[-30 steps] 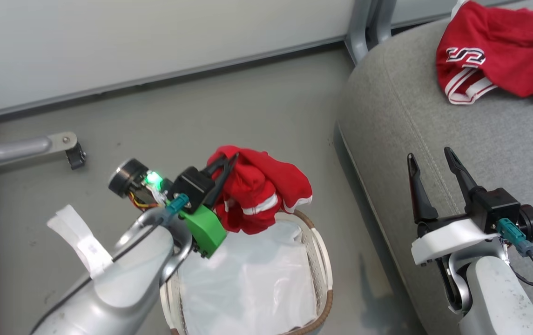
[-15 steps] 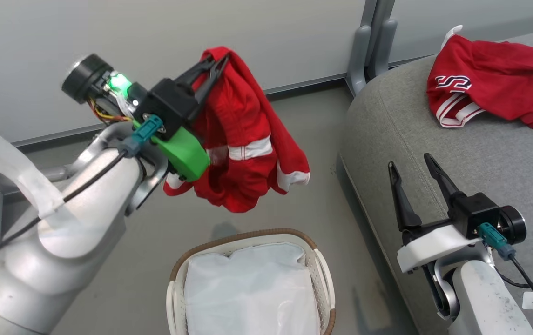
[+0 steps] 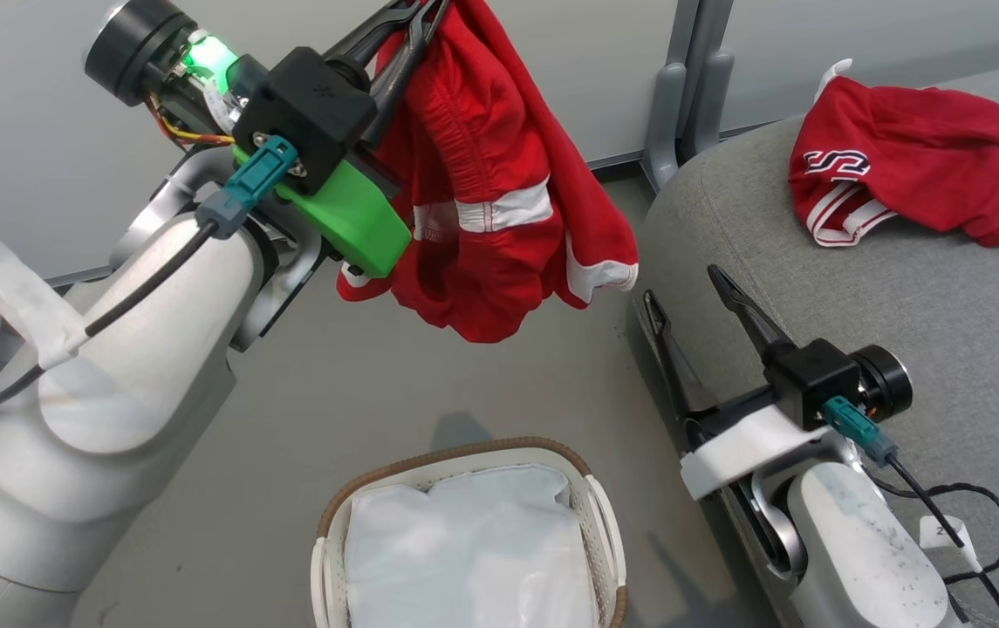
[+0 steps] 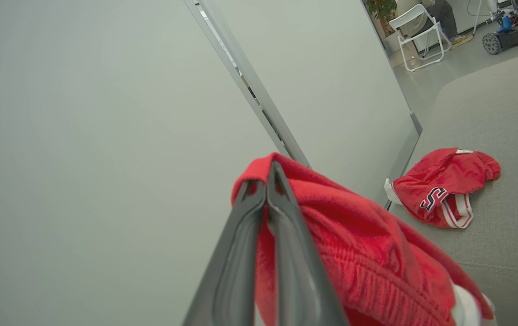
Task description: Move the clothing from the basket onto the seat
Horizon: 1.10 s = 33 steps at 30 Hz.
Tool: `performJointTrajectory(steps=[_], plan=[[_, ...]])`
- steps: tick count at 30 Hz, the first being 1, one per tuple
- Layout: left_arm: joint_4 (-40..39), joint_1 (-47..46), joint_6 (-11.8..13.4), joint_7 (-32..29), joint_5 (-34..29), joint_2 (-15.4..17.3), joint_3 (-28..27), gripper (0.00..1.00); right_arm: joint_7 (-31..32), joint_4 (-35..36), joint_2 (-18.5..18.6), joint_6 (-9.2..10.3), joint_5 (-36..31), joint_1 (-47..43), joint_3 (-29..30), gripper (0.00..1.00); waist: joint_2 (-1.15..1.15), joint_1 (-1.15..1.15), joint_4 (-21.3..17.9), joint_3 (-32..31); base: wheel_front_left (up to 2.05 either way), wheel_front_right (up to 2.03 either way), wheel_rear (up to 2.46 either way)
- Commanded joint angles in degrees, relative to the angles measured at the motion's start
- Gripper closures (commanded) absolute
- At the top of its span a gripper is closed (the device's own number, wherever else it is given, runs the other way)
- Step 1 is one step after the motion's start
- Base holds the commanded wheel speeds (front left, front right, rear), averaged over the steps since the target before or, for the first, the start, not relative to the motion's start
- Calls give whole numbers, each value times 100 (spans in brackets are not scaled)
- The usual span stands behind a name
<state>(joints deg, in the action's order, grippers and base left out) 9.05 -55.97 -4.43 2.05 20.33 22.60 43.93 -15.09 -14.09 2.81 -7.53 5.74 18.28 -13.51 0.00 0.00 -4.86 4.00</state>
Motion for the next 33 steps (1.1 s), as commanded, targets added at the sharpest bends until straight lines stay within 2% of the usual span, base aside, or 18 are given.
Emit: performJointTrajectory(steps=[1,12,23,29,33], plan=[[-38,-97,24,-27,10,-11,12,100,-11,-6,17,8,31,120,-84,0,0,0,13,-5,0,0,0],[-192,-49,-42,-40,28,-161,276,100,-11,-191,20,8,-158,800,-866,0,0,0,224,-120,0,0,0],[-454,124,-60,-1,66,-224,482,100,-11,-263,18,8,-225,1325,-1177,0,0,0,389,-187,0,0,0],[-489,153,-70,30,83,-220,546,100,-11,-41,19,8,-15,1467,-1186,0,0,0,405,-153,0,0,0],[-599,191,-90,67,131,-266,596,100,-10,-178,18,8,-80,1542,-1143,0,0,0,422,-124,0,0,0]])
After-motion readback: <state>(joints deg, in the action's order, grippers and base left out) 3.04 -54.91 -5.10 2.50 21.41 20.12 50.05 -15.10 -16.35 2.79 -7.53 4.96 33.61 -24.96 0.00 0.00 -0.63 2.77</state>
